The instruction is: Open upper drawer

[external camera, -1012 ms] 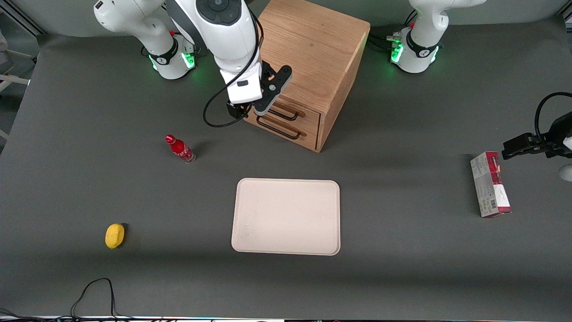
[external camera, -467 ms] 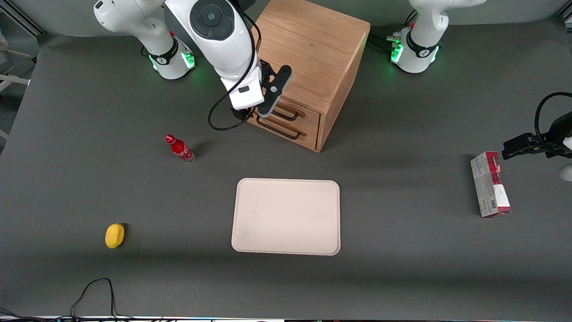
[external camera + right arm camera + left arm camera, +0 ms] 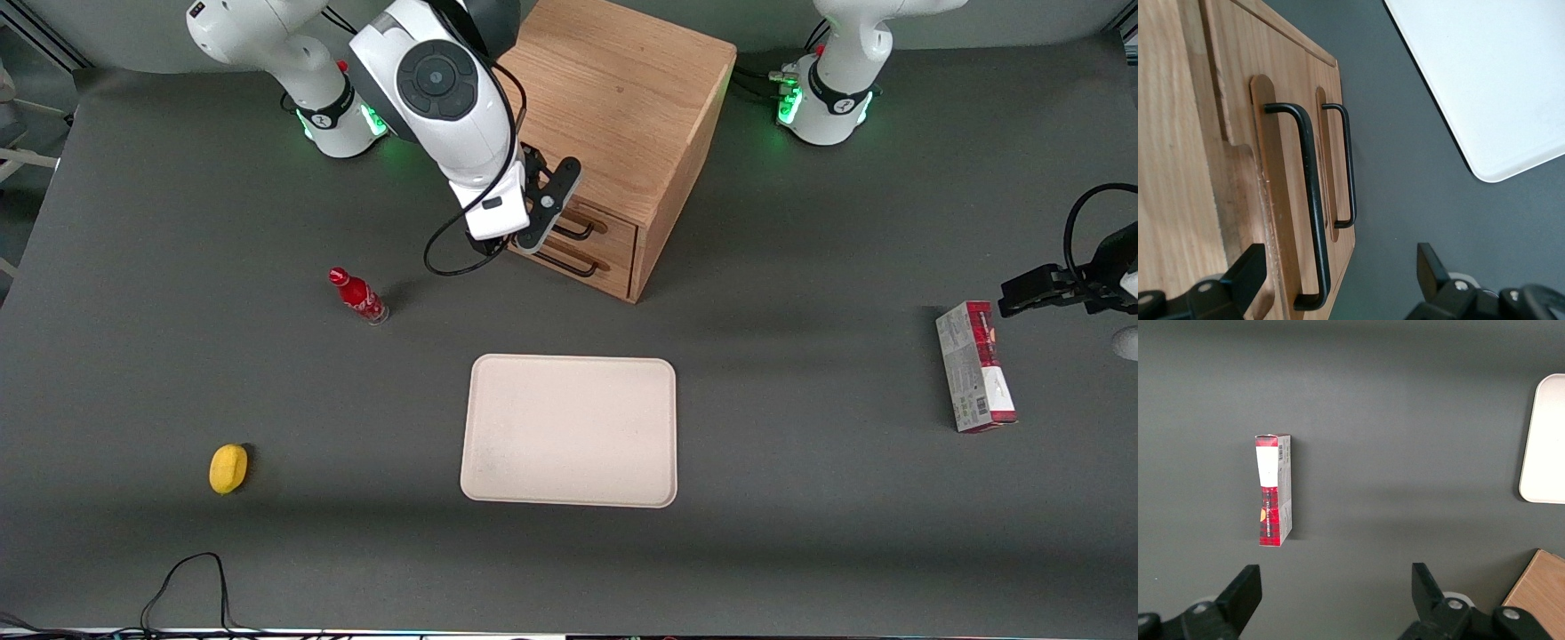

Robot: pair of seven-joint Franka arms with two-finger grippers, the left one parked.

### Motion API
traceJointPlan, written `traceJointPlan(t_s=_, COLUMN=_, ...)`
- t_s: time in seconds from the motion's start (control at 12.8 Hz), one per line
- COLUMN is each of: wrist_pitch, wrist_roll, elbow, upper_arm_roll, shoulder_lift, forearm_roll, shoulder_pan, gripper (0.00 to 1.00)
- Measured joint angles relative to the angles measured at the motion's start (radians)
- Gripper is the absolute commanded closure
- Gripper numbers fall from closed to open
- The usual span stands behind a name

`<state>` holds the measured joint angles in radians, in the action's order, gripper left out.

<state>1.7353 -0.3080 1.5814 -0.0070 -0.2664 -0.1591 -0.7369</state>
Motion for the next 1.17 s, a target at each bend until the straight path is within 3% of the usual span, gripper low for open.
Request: traceJointPlan(t_s=1.17, wrist_pitch=0.166, wrist_roll=-0.003, elbow=0.127, upper_arm_roll=0.0, shoulder_lift=0.0, forearm_roll=0.0, shoulder_pan=-0.003, gripper=0.0)
